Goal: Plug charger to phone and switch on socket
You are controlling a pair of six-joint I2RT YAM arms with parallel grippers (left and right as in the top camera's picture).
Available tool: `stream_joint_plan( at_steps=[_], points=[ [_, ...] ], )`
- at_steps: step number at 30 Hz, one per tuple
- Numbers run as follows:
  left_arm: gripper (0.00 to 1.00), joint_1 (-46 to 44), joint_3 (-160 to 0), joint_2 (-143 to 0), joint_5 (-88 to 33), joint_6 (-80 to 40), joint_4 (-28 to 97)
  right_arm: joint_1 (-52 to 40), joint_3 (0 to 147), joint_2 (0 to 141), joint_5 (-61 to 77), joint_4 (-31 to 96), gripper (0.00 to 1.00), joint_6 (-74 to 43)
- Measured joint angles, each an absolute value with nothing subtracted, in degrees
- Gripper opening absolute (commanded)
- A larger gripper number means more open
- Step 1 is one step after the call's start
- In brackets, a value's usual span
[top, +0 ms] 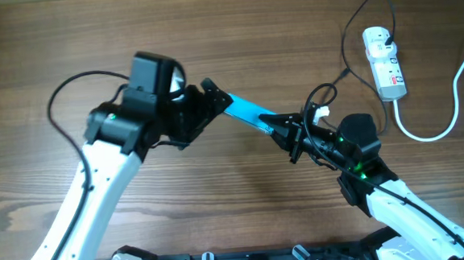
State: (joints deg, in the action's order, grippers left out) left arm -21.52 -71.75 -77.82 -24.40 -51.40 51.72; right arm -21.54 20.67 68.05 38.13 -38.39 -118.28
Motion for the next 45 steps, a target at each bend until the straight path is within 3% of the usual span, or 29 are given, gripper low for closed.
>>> stream_joint_plan(
  at_steps=[4, 12, 14, 19, 23, 25, 27, 34, 37, 42, 45],
  points=[
    [0.8, -25.7, -71.7, -82.7, -25.0, -56.6, 46.8, -21.5, 20.7, 68.1, 38.7, -38.4, 0.04, -118.3],
    [0.48, -29.9, -71.6, -88.6, -25.5, -68.9, 44.5, -21.5, 20.7, 68.1, 39.0, -38.3, 0.04, -118.3],
    [0.32, -30.0, -71.6, -89.4, -25.5, -70.8, 43.5, -21.5, 20.7, 68.1, 39.5, -38.0, 0.05, -118.5],
    [0.04, -29.8, -71.6, -89.6, -26.1, -75.9, 37.5, -20.9, 20.8, 68.1, 36.8, -38.7, 0.04, -121.1],
    [0.04, -29.3, -71.6, -89.6, -26.9, -77.8, 35.8, -20.7, 21.0, 68.0, 35.9, -38.7, 0.05, -121.1],
    [0.04, -29.1, -71.6, -89.6, -27.1, -77.8, 35.9, -20.7, 21.1, 68.0, 35.9, -38.6, 0.24, -121.1],
    [0.04, -28.7, -71.6, -89.6, -27.2, -77.5, 36.5, -21.1, 21.3, 68.0, 37.0, -37.1, 0.36, -120.6],
    [0.04, -22.2, -71.1, -90.2, -25.8, -69.3, 38.9, -21.3, 22.1, 67.9, 35.3, -19.0, 0.58, -115.2],
    [0.04, -18.3, -71.1, -90.2, -27.4, -64.5, 38.4, -21.5, 21.8, 67.9, 29.6, -13.0, 0.58, -104.8],
    [0.04, -11.6, -71.1, -90.2, -39.8, -52.9, 40.0, -21.5, 21.8, 67.9, 18.8, -12.4, 0.56, -73.6],
    [0.04, -11.2, -71.1, -91.0, -43.4, -47.8, 44.1, -21.2, 24.0, 67.9, 16.2, -5.2, 0.56, -64.7]
  ],
)
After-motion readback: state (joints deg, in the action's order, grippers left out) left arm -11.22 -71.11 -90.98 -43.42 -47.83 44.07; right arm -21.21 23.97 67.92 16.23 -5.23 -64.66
